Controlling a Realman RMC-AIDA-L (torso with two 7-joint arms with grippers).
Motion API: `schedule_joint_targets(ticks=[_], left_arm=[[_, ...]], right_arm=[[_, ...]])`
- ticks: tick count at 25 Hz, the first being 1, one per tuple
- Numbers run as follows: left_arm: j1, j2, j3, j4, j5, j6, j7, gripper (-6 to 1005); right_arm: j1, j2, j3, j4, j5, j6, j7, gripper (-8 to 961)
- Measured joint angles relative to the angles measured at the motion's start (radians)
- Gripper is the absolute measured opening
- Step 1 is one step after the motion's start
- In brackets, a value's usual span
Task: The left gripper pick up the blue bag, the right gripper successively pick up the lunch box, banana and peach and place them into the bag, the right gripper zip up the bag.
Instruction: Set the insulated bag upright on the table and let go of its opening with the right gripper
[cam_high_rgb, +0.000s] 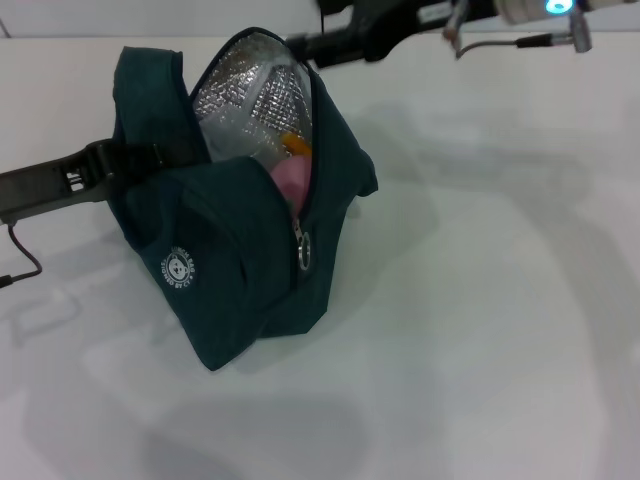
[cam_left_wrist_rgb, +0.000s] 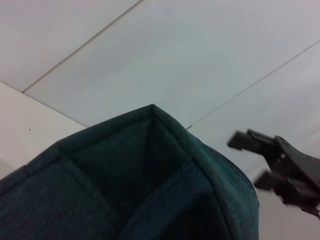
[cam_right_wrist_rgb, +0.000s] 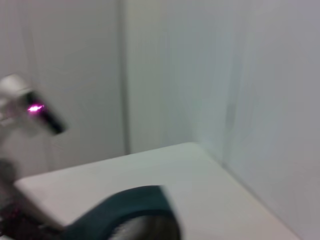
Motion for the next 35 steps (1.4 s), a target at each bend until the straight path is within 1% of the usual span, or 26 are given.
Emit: schedule_joint_targets(ticks=[4, 9, 17, 24, 30, 35], left_arm=[[0.0, -0.001, -0.002, 0.0, -0.001, 0.0, 0.004, 32], [-0.005, -0.002, -0.001, 0.0, -0.002, -0.001, 0.005, 32], [-0.008, 0.002, -0.001, 0.0, -0.004, -0.006, 0.005, 32], [-0.012, 0.003, -0.002, 0.0, -0.005, -0.008, 0.004, 32], [-0.013, 0.004, -0.002, 0.0, -0.005, -0.008, 0.004, 32], [-0.013, 0.004, -0.002, 0.0, -0.005, -0.008, 0.004, 32]], right_arm=[[0.026, -0.002, 0.035, 0.084, -0.001, 0.043, 0.007, 658], [0.07, 0.001, 0.031, 0.15, -0.001, 0.061, 0.004, 657], [0.106, 0.007, 0.005, 0.183, -0.001, 0.071, 0.009, 656], [0.142, 0.002, -0.004, 0.275, -0.015, 0.091, 0.035, 655], [0.146, 0.006, -0.008, 0.279, -0.063, 0.107, 0.049, 654], [0.147, 0.004, -0.029, 0.28, -0.07, 0.121, 0.072, 653]])
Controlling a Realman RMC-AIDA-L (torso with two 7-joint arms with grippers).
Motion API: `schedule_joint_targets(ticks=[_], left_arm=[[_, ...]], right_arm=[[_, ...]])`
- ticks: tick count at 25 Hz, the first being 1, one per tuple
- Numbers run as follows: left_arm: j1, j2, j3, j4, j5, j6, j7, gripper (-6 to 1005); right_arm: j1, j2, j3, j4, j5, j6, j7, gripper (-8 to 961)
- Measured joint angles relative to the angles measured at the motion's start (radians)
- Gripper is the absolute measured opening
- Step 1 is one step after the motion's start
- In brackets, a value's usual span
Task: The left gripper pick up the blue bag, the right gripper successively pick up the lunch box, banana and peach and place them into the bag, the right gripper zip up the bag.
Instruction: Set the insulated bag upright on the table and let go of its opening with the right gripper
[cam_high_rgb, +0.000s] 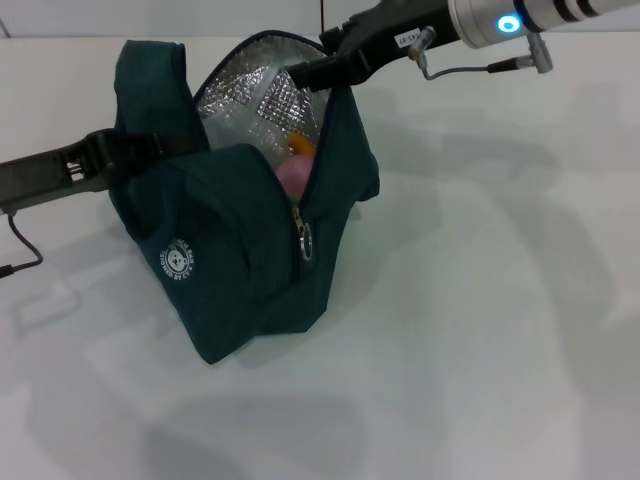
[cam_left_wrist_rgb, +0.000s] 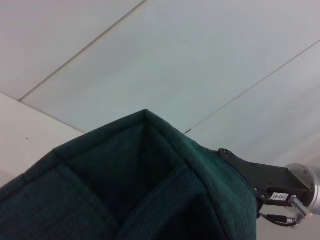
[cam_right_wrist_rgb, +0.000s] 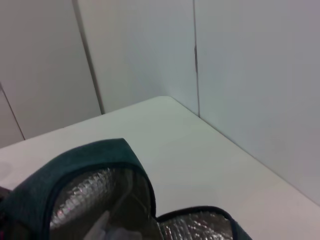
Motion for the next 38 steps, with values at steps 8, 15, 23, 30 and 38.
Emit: schedule_joint_targets(ticks=[8, 15, 23, 30, 38], left_arm=[[0.001, -0.002, 0.0, 0.0, 0.002, 0.0, 0.0, 32], [0.0, 0.0, 0.0, 0.0, 0.002, 0.0, 0.0, 32], [0.0, -0.003, 0.002, 0.0, 0.0, 0.0, 0.0, 32], [-0.007, -0.007, 0.005, 0.0, 0.002, 0.0, 0.0, 32], [-0.067, -0.012, 0.009, -0.048, 0.012, 0.001, 0.005, 32]], right_arm=[[-0.005, 0.002, -0.031, -0.036, -0.036, -0.005, 0.005, 503], [-0.014, 0.003, -0.04, -0.053, -0.036, -0.005, 0.005, 218], [-0.016, 0.004, -0.047, -0.056, -0.035, -0.006, 0.002, 51], [-0.074, 0.0, -0.043, -0.188, -0.035, -0.024, 0.01, 16], [-0.202, -0.003, 0.006, -0.437, -0.029, -0.116, 0.052, 11]])
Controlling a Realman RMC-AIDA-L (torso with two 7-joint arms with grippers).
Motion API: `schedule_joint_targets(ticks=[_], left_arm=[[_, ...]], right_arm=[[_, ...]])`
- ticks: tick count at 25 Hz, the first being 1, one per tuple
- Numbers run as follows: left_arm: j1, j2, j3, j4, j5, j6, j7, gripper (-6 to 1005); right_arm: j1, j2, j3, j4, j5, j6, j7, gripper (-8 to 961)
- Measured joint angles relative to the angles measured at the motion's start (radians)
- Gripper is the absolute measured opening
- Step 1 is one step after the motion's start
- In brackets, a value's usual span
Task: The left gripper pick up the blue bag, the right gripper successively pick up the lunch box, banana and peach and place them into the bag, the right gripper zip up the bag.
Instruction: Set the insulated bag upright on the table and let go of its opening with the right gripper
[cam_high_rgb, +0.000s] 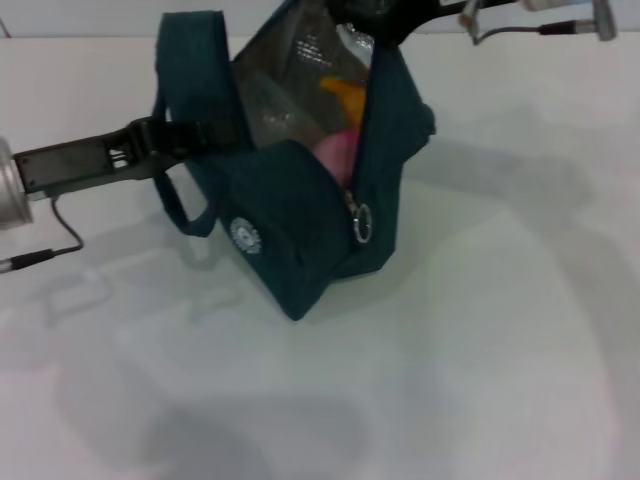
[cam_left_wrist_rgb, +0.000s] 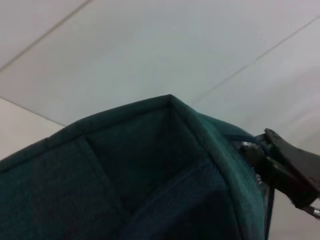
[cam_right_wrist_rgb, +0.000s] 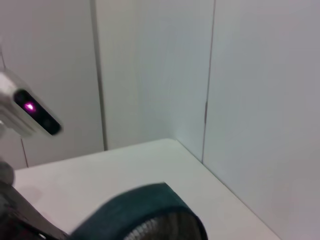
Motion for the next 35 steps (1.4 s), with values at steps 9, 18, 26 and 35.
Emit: schedule_joint_targets(ticks=[9, 18, 26, 35], left_arm=[[-0.063, -0.003, 0.013, -0.09, 0.011, -0.024, 0.026, 32], [-0.086, -0.018, 0.037, -0.129, 0.01, -0.028, 0.016, 32], [-0.086, -0.023, 0.039, -0.17, 0.008, -0.015, -0.014, 32], [-0.077, -0.022, 0.039, -0.181, 0.01, -0.067, -0.006, 32]], right_arm=[[-0.114, 0.002, 0.006, -0.091, 0.075, -0.057, -0.008, 12], [-0.228, 0.002, 0.003, -0.168, 0.094, -0.065, -0.01, 11], [-0.267, 0.003, 0.002, -0.173, 0.12, -0.092, -0.01, 11], [-0.276, 0.004, -0.022, -0.138, 0.125, -0.103, -0.01, 12]])
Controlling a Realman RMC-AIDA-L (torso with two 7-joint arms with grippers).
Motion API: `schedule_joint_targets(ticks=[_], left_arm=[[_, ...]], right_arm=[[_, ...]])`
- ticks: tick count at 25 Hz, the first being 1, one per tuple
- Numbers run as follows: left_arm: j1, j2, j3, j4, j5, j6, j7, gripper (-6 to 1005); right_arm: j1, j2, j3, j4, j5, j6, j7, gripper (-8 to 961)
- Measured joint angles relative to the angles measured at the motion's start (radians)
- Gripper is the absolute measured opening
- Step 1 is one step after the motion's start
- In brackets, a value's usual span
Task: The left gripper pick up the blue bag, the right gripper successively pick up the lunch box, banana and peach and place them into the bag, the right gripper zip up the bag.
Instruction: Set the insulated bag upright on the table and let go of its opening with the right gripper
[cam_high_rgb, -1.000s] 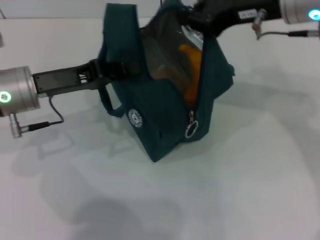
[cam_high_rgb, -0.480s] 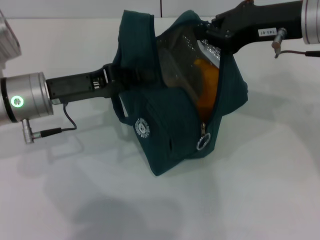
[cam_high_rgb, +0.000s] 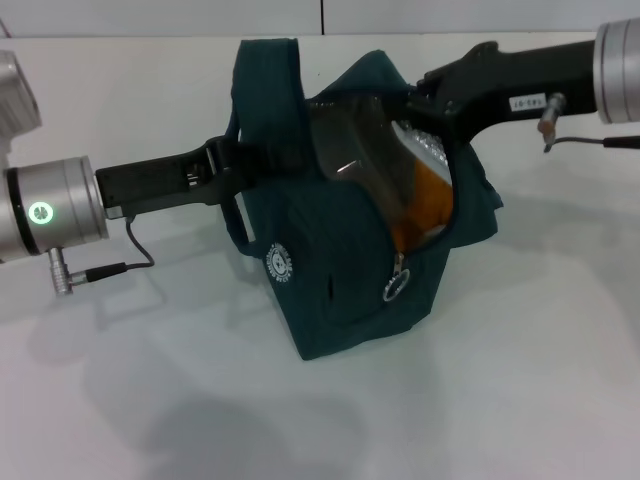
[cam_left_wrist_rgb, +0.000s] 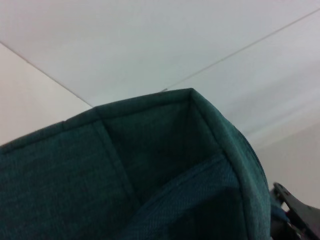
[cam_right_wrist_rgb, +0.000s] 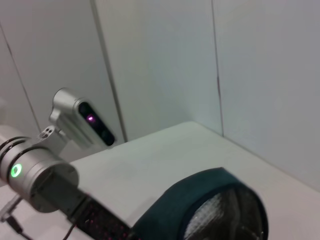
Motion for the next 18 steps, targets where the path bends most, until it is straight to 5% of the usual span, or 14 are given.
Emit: schedule_joint_targets(ticks=[18], left_arm=[[0.01, -0.001, 0.011, -0.028, 0.002, -0.012, 0.019, 32]], right_arm=[[0.027, -0.003, -0.007, 0.095, 0.066, 0.081, -0.059, 11]])
